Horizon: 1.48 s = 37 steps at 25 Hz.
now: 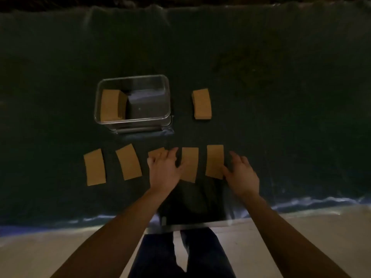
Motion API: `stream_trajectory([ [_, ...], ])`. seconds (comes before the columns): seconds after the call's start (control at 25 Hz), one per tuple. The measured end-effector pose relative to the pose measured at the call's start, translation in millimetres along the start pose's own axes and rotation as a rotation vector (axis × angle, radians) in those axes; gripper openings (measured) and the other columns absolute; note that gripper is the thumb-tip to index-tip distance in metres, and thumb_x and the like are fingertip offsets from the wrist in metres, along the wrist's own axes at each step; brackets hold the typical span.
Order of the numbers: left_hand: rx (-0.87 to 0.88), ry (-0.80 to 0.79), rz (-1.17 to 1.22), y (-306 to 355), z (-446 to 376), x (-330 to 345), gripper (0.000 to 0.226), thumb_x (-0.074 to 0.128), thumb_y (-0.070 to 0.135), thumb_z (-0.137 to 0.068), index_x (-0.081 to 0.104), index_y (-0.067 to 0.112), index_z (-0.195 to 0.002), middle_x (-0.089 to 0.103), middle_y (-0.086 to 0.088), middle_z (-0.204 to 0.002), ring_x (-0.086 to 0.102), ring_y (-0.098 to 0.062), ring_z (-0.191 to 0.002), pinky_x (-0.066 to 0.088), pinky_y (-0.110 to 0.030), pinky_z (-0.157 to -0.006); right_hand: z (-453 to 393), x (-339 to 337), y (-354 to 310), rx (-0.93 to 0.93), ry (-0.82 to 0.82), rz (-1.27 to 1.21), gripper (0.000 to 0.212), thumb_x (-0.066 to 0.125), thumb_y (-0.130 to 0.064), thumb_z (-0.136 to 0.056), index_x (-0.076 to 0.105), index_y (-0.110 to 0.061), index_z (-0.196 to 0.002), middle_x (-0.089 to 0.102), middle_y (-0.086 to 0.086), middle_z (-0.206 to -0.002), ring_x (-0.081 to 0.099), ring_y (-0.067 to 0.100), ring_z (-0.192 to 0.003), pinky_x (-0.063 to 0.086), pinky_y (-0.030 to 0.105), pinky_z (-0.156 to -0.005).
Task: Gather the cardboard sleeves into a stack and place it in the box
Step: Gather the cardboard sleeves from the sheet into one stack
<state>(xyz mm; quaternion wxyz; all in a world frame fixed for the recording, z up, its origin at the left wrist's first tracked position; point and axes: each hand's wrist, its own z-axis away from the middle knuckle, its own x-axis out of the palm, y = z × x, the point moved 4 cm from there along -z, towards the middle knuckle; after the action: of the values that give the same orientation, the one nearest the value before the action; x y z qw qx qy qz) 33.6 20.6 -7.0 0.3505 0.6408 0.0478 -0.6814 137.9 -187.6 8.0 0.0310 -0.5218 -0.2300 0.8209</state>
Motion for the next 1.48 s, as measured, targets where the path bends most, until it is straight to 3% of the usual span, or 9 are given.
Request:
stream_trajectory([
  [0.16, -0.132, -0.093, -0.110, 11, -9, 24, 0.069, 0.053, 0.066, -0.083, 0.050, 0.019, -0.133, 0.062, -0.005, -0.123, 0.056, -0.025, -0.115, 0.034, -0.045, -0.094, -26, 26, -13, 0.156, -0.047, -0.022, 0.074, 0.060, -0.047, -0.090, 0.025, -0.021, -0.150, 0.040, 0.012, -0.138, 0.049, 0.038, -0.120, 0.048, 0.049, -0.083],
  [0.48, -0.212, -0.076, -0.041, 23, -13, 47, 0.057, 0.071, 0.046, -0.079, 0.050, 0.016, -0.122, 0.057, -0.007, -0.116, 0.056, -0.026, -0.107, 0.038, -0.043, -0.090, -42, 53, -10, 0.291, -0.024, -0.142, 0.079, 0.063, -0.021, -0.086, 0.019, -0.024, -0.152, 0.041, 0.016, -0.142, 0.044, 0.040, -0.124, 0.046, 0.053, -0.089],
  [0.64, -0.297, -0.159, 0.172, 18, -24, 45, 0.026, 0.065, 0.030, -0.089, 0.059, 0.018, -0.111, 0.058, -0.006, -0.114, 0.058, -0.023, -0.102, 0.042, -0.037, -0.088, -41, 56, -3, 0.348, -0.028, -0.539, 0.054, 0.052, -0.007, -0.089, 0.040, -0.026, -0.138, 0.064, 0.010, -0.108, 0.060, 0.030, -0.091, 0.046, 0.034, -0.072],
  [0.76, -0.391, -0.214, 0.496, 10, -30, 34, 0.016, 0.057, 0.026, -0.096, 0.066, 0.022, -0.109, 0.063, 0.000, -0.113, 0.060, -0.015, -0.097, 0.048, -0.030, -0.084, -47, 50, -4, 0.293, -0.089, -0.775, 0.025, 0.053, -0.008, -0.091, 0.058, -0.026, -0.108, 0.064, -0.002, -0.094, 0.062, 0.032, -0.100, 0.046, 0.031, -0.067],
  [0.88, -0.493, -0.290, 0.868, 3, -30, 18, 0.015, 0.058, 0.034, -0.096, 0.064, 0.036, -0.083, 0.066, 0.004, -0.091, 0.058, -0.008, -0.075, 0.041, -0.023, -0.065, -47, 48, -17, 0.281, -0.231, -1.008, 0.041, 0.051, -0.006, -0.093, 0.055, -0.029, -0.127, 0.064, 0.006, -0.119, 0.060, 0.031, -0.111, 0.049, 0.040, -0.086],
  [0.96, -0.470, -0.353, 0.887, 4, -29, 15, 0.018, 0.059, 0.036, -0.095, 0.064, 0.036, -0.077, 0.065, 0.007, -0.083, 0.058, -0.008, -0.070, 0.041, -0.022, -0.062, -40, 54, -35, 0.302, -0.352, -1.251, 0.041, 0.047, -0.013, -0.095, 0.055, -0.029, -0.132, 0.065, 0.011, -0.126, 0.063, 0.031, -0.111, 0.051, 0.046, -0.090],
  [1.16, -0.316, -0.285, 0.792, -3, -26, 14, 0.025, 0.068, 0.033, -0.090, 0.063, 0.031, -0.065, 0.068, 0.010, -0.063, 0.067, -0.005, -0.055, 0.053, -0.025, -0.052, -16, 67, -72, 0.438, -0.615, -1.567, 0.032, 0.050, -0.032, -0.100, 0.059, -0.027, -0.130, 0.073, 0.017, -0.108, 0.072, 0.032, -0.087, 0.059, 0.050, -0.078],
  [1.32, -0.249, -0.125, 0.409, -33, -21, 7, 0.018, 0.063, 0.045, -0.089, 0.069, 0.027, -0.088, 0.068, 0.005, -0.090, 0.066, -0.014, -0.086, 0.048, -0.029, -0.068, -10, 71, -78, 0.453, -0.566, -1.495, 0.037, 0.045, -0.028, -0.102, 0.047, -0.017, -0.137, 0.069, 0.019, -0.094, 0.065, 0.030, -0.067, 0.057, 0.043, -0.061],
  [1.48, -0.262, -0.185, -0.070, -71, -14, 5, 0.077, 0.065, 0.051, -0.085, 0.034, 0.021, -0.148, 0.038, -0.007, -0.135, 0.041, -0.029, -0.123, 0.044, -0.042, -0.095, -10, 68, -73, 0.424, -0.530, -1.506, 0.034, 0.039, -0.028, -0.104, 0.049, -0.046, -0.131, 0.064, 0.020, -0.097, 0.065, 0.033, -0.071, 0.057, 0.049, -0.068],
])
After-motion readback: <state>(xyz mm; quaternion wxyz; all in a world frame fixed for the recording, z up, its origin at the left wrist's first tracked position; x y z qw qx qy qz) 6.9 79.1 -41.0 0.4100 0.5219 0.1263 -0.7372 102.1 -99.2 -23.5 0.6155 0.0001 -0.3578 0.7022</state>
